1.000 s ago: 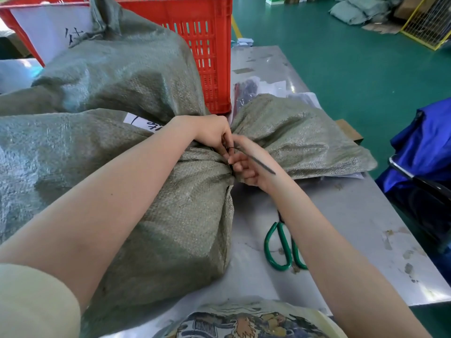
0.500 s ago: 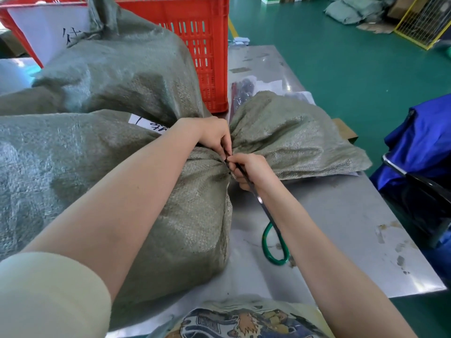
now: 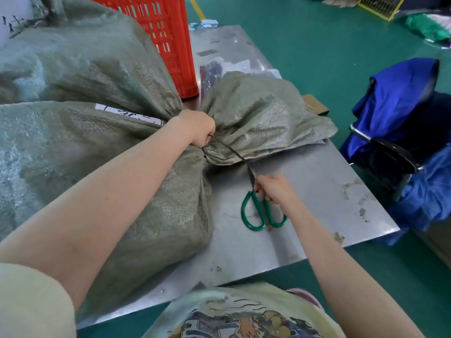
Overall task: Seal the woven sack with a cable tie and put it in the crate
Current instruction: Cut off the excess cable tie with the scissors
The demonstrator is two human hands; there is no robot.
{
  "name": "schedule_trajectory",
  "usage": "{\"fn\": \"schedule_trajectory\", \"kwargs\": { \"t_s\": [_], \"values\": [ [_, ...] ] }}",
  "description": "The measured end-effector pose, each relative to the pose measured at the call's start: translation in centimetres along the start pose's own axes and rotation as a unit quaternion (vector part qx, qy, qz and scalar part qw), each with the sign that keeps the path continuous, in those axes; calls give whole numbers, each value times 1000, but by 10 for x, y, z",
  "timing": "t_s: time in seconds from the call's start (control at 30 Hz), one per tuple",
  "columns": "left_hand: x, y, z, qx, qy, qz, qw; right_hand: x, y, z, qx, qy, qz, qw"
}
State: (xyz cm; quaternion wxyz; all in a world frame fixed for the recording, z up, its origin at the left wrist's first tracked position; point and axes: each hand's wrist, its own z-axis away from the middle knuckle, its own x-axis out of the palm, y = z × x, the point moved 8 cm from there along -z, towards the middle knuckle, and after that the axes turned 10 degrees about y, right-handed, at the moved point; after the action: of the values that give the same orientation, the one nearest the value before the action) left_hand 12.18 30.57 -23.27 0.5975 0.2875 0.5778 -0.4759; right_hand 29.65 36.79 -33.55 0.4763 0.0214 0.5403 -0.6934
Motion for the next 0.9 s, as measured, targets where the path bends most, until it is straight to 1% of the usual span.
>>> {"fn": "schedule_trajectory", "kwargs": {
  "t_s": [0.07, 0.13, 0.2, 0.23, 0.33, 0.4, 0.5, 0.57, 0.63, 0.77, 0.9],
  "values": [
    [1, 12, 0, -5, 9, -70, 998, -1, 3, 4, -24, 16, 64, 998],
    [5, 21, 1, -10, 15, -105, 994, -3, -1, 12, -71, 40, 179, 981],
    [10, 26, 2, -15, 21, -107, 994, -2, -5, 22, -109, 53, 266, 956],
    [11, 26, 3, -17, 28, -102, 994, -1, -5, 25, -113, 56, 292, 948],
    [8, 23, 8, -27, 52, -58, 997, 1, -5, 27, -109, 66, 319, 939],
    [3, 17, 11, -36, 71, -12, 997, 1, -3, 25, -102, 67, 311, 943],
    [-2, 8, 13, -55, 91, 49, 993, -3, 8, 23, -67, 67, 257, 962],
    [-3, 7, 13, -59, 100, 68, 991, -7, 16, 23, -49, 76, 210, 973],
    [-4, 6, 13, -63, 106, 80, 989, -9, 21, 24, -50, 85, 161, 982],
    [-5, 3, 13, -74, 99, 103, 987, -17, 19, 28, -96, 99, 101, 985],
    [-12, -6, 15, -86, 98, 162, 978, -33, 6, 31, -177, 119, 86, 973]
  ]
}}
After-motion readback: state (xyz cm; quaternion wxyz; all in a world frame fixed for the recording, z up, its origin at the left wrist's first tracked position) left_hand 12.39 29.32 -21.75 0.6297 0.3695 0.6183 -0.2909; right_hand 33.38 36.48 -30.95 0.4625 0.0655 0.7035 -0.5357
